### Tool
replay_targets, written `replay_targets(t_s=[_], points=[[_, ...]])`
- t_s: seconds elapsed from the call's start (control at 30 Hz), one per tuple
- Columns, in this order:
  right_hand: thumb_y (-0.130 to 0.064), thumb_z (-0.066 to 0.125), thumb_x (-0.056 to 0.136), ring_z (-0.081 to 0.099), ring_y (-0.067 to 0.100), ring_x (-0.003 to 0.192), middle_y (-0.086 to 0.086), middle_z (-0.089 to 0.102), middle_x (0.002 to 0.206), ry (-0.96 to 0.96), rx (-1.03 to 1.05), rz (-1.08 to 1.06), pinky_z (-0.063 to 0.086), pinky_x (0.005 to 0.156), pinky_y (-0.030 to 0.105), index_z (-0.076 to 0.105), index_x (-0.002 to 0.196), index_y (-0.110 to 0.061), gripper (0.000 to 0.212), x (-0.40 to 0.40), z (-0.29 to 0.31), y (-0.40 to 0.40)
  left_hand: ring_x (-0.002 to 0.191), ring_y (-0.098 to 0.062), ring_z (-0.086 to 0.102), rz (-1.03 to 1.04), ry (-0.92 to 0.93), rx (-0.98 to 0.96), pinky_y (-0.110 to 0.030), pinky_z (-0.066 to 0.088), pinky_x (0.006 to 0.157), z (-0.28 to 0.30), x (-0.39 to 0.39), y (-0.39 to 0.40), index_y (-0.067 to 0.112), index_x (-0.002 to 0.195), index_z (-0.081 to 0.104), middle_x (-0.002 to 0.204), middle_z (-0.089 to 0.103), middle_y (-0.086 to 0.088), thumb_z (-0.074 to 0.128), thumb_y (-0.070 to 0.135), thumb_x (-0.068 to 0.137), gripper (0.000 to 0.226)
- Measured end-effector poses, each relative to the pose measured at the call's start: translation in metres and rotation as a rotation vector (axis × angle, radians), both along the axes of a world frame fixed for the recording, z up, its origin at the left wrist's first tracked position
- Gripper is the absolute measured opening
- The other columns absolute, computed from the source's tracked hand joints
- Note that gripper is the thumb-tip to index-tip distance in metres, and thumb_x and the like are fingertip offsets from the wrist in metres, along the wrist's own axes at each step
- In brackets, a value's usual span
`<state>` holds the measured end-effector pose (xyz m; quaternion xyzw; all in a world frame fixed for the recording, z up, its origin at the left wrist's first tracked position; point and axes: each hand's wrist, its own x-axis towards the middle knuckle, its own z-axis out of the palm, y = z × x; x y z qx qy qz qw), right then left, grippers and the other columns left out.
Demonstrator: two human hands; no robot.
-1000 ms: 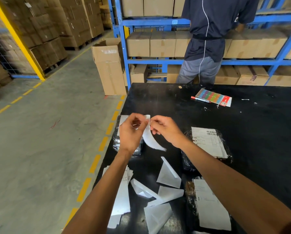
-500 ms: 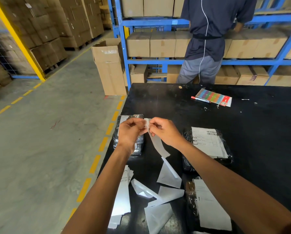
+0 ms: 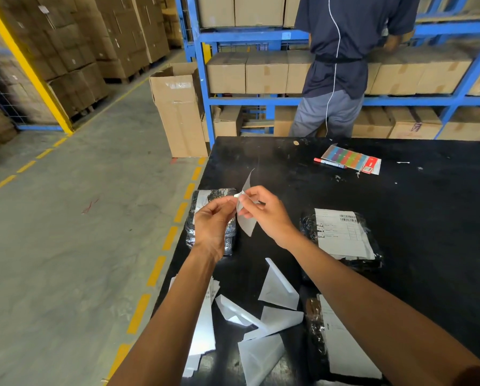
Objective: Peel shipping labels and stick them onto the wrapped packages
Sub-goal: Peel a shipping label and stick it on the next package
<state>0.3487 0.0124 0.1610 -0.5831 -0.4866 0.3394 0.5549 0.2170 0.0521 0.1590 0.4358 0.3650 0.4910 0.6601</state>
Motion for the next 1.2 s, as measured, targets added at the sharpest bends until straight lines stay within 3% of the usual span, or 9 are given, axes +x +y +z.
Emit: replay_targets(t_s=[0.1, 0.2, 0.33, 0.5, 0.73, 0.87, 0.97, 1.1, 1.2], points=[[-0.019, 0.059, 0.097, 0.072, 0.013, 0.080, 0.010, 0.071, 0.096, 0.026, -0.016, -0.039, 0.058, 0.077, 0.023, 0.064, 0.101, -0.005, 0.015, 0.001, -0.001, 0.003, 0.088, -0.023, 0.070, -0.001, -0.054, -0.044, -0.025, 0.056, 0.077, 0.005, -0.001, 0.000, 0.007, 0.086, 0.074, 0.093, 0.072, -0.013, 0.061, 0.000, 0.091, 0.015], [-0.020, 0.060, 0.095, 0.070, 0.017, 0.086, 0.009, 0.072, 0.091, 0.175, -0.077, -0.083, 0.057, 0.086, 0.031, 0.063, 0.096, -0.007, 0.014, 0.004, -0.003, 0.006, 0.088, -0.022, 0.069, -0.010, -0.148, -0.175, -0.026, 0.057, 0.075, 0.010, -0.003, 0.002, 0.007, 0.088, 0.068, 0.096, 0.070, -0.012, 0.059, 0.002, 0.092, 0.011], [-0.016, 0.060, 0.093, 0.066, 0.024, 0.105, 0.014, 0.068, 0.110, 0.365, -0.132, -0.056, 0.053, 0.098, 0.034, 0.059, 0.090, -0.007, 0.009, -0.002, 0.002, 0.012, 0.082, -0.021, 0.072, 0.043, -0.203, -0.318, -0.031, 0.057, 0.071, 0.012, -0.010, 0.013, 0.005, 0.103, 0.062, 0.103, 0.069, -0.011, 0.057, 0.006, 0.093, 0.011], [-0.017, 0.057, 0.094, 0.060, 0.029, 0.115, 0.015, 0.064, 0.115, 0.531, -0.171, -0.162, 0.049, 0.102, 0.038, 0.052, 0.084, -0.014, 0.012, -0.003, -0.003, 0.010, 0.078, -0.019, 0.072, 0.128, -0.299, -0.390, -0.031, 0.059, 0.062, 0.010, -0.017, 0.021, 0.000, 0.112, 0.058, 0.101, 0.069, -0.012, 0.050, 0.005, 0.096, 0.018], [-0.014, 0.055, 0.097, 0.066, 0.019, 0.105, 0.008, 0.066, 0.113, 0.874, -0.121, -0.422, 0.056, 0.082, 0.024, 0.056, 0.112, -0.011, 0.016, 0.015, -0.029, -0.014, 0.085, -0.023, 0.064, 0.202, -0.372, -0.513, -0.038, 0.049, 0.095, -0.002, -0.038, 0.027, -0.001, 0.091, 0.056, 0.094, 0.063, -0.013, 0.041, -0.002, 0.098, 0.016], [-0.019, 0.050, 0.098, 0.055, 0.013, 0.084, 0.006, 0.056, 0.100, 0.724, -0.210, -0.668, 0.048, 0.072, 0.024, 0.049, 0.100, -0.015, 0.004, 0.022, -0.033, -0.008, 0.091, -0.023, 0.064, 0.348, -0.342, -0.568, -0.037, 0.047, 0.103, -0.020, -0.061, 0.048, 0.000, 0.095, 0.056, 0.107, 0.064, -0.014, 0.037, -0.002, 0.097, 0.019], [-0.025, 0.048, 0.100, 0.055, 0.019, 0.085, 0.005, 0.055, 0.097, 0.548, -0.293, -0.725, 0.048, 0.072, 0.031, 0.046, 0.103, -0.014, 0.011, 0.030, -0.036, -0.011, 0.115, -0.025, 0.061, 0.502, -0.309, -0.638, -0.035, 0.050, 0.094, -0.034, -0.082, 0.050, -0.001, 0.125, 0.053, 0.126, 0.060, -0.014, 0.036, -0.002, 0.098, 0.032], [-0.021, 0.053, 0.097, 0.053, 0.019, 0.083, 0.009, 0.058, 0.102, 0.148, -0.512, -0.398, 0.042, 0.059, 0.026, 0.056, 0.100, -0.015, 0.007, 0.023, -0.062, -0.028, 0.101, -0.026, 0.062, 0.586, -0.231, -0.645, -0.038, 0.054, 0.087, -0.038, -0.085, 0.036, -0.001, 0.129, 0.049, 0.118, 0.060, -0.017, 0.048, -0.001, 0.093, 0.036], [-0.015, 0.049, 0.096, 0.052, 0.019, 0.090, 0.002, 0.056, 0.104, -0.054, -0.628, -0.227, 0.042, 0.074, 0.028, 0.061, 0.101, -0.016, 0.013, 0.002, -0.094, -0.047, 0.093, -0.023, 0.060, 0.509, -0.229, -0.625, -0.039, 0.050, 0.099, -0.031, -0.073, 0.024, 0.002, 0.102, 0.051, 0.114, 0.056, -0.014, 0.046, 0.001, 0.094, 0.009]])
